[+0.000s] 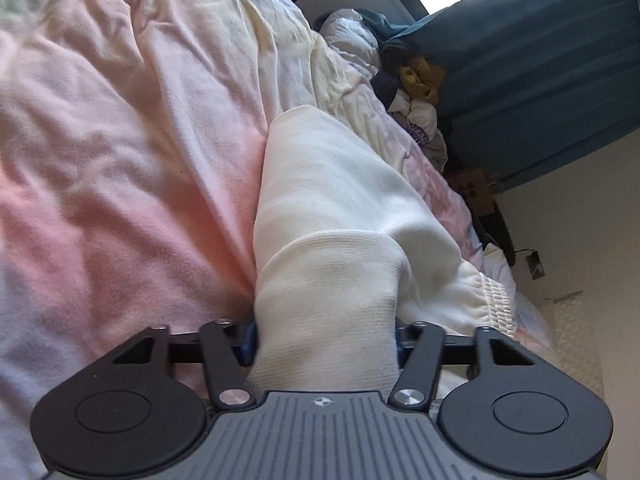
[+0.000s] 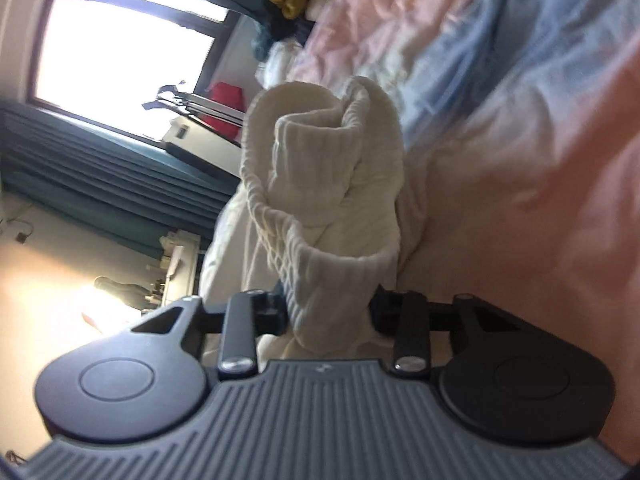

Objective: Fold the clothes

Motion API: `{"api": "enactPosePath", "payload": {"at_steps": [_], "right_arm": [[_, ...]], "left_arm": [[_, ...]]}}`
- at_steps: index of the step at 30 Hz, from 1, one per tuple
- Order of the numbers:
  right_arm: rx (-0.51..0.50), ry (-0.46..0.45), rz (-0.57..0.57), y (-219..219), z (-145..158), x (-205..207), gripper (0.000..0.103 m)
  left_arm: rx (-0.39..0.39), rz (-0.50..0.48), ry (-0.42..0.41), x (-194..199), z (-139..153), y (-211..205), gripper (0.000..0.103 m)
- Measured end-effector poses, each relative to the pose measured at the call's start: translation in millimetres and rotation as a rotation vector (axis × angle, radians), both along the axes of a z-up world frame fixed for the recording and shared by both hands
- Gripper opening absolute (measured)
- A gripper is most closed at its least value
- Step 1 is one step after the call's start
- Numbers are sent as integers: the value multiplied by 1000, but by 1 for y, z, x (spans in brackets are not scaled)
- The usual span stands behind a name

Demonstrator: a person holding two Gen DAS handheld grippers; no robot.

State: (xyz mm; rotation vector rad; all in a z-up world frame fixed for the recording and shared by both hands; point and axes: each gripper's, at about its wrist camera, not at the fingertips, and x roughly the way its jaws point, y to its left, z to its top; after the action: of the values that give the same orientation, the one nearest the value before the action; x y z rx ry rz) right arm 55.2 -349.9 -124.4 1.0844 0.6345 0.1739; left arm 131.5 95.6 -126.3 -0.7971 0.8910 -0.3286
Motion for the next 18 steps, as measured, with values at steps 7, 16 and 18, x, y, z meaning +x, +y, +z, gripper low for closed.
{"api": "enactPosePath", "payload": {"at_steps": [7,16,18], "right_arm": [[-66,-97,16,-5,40,-16,35],[-61,-188,-37,-61,103,-47,34],[-63,-201,-74,-85,118,-57,34]], "left_arm": [[-33,-19,-63,-13,39,-4,42],[-21,-162,-133,-1,117,-73,41],[-37,-201,-155,6,133,-107,41]]}}
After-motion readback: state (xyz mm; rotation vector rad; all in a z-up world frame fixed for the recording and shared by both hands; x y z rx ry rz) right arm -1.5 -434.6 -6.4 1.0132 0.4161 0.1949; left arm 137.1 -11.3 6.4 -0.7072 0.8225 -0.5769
